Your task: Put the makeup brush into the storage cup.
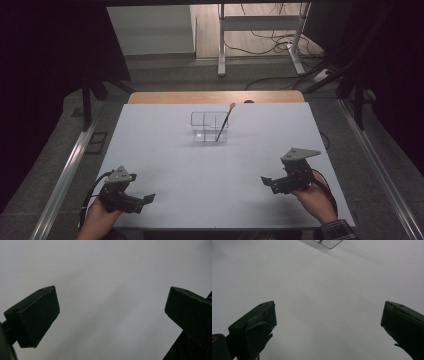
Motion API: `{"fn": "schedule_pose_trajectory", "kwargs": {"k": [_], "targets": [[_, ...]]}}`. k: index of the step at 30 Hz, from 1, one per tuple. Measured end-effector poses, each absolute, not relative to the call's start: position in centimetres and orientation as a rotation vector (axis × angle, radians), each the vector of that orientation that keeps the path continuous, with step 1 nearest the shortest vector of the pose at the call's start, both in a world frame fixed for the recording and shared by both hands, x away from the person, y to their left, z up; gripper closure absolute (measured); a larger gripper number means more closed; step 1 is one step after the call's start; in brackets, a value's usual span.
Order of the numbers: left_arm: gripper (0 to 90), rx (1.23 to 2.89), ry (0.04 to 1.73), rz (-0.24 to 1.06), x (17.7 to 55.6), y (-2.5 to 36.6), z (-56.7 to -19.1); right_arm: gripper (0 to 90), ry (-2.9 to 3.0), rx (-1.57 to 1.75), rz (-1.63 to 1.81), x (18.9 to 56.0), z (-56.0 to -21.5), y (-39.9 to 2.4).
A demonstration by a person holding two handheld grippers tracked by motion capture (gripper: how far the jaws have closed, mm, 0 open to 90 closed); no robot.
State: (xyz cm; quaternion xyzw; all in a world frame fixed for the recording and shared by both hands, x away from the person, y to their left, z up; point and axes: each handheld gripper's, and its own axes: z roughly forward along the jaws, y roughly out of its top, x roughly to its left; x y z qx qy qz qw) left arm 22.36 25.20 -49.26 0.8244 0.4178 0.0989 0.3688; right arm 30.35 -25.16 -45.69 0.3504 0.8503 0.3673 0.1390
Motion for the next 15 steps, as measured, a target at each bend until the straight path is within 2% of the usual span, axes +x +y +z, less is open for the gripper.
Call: {"fn": "schedule_pose_trajectory", "kwargs": {"k": [15], "targets": [[0.2,2.118,1.074,0.251,22.4,25.2,-49.3,0.4,2.437,1.037,1.052,29.1,-45.6,-26.6]]}}
